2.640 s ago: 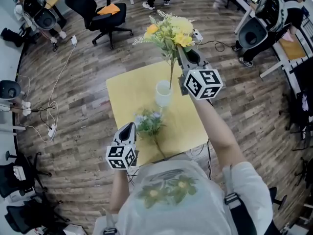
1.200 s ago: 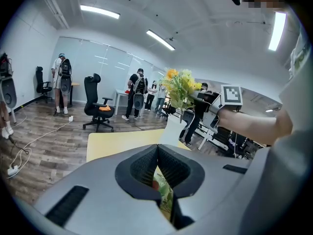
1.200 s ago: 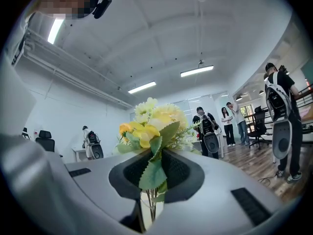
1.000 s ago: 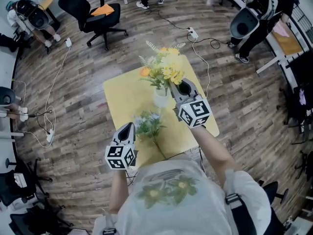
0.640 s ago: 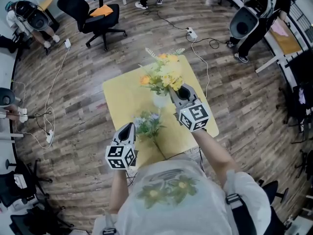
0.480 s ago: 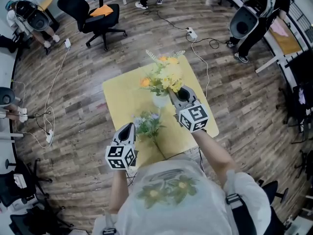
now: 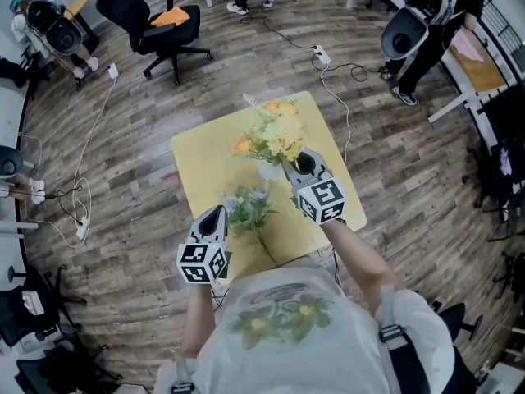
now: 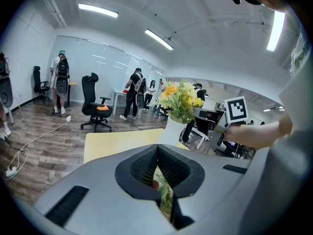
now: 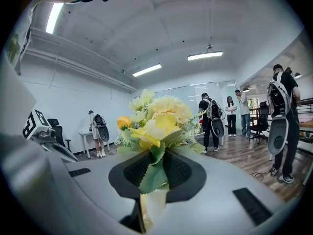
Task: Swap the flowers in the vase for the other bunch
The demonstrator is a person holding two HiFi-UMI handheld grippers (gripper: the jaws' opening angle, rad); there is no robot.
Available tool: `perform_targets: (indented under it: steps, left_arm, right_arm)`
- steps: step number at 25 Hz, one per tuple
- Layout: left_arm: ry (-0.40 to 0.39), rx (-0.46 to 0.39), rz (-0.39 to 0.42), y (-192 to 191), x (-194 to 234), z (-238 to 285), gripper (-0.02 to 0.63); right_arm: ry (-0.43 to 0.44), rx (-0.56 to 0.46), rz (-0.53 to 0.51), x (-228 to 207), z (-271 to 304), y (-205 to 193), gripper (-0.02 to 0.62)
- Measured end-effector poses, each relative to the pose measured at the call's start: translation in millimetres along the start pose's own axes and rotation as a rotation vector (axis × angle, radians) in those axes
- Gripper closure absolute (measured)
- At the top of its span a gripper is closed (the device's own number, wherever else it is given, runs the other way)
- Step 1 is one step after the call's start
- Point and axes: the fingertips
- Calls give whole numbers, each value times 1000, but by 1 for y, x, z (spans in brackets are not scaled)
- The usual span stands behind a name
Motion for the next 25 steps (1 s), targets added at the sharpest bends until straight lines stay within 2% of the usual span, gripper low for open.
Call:
perform_targets:
  steps: [12,21,25]
  left_arm:
    - [-4,4,7,1,2,1,589]
    - [-5,4,12,4,-4,0,589]
    - [-12,3,12,5,-5,3,589]
  right_arm:
    - [-14,91,-61,-2,5,-24,538]
    - [-36,163,-225,2,2,-35,538]
    - [-38,170,-221,1,5,-36,538]
Point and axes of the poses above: the fingertips, and each gripper's own axes: z forward along the fingers, x to its left, y out of its top, and after that the axes turned 8 degrees about z, right-handed
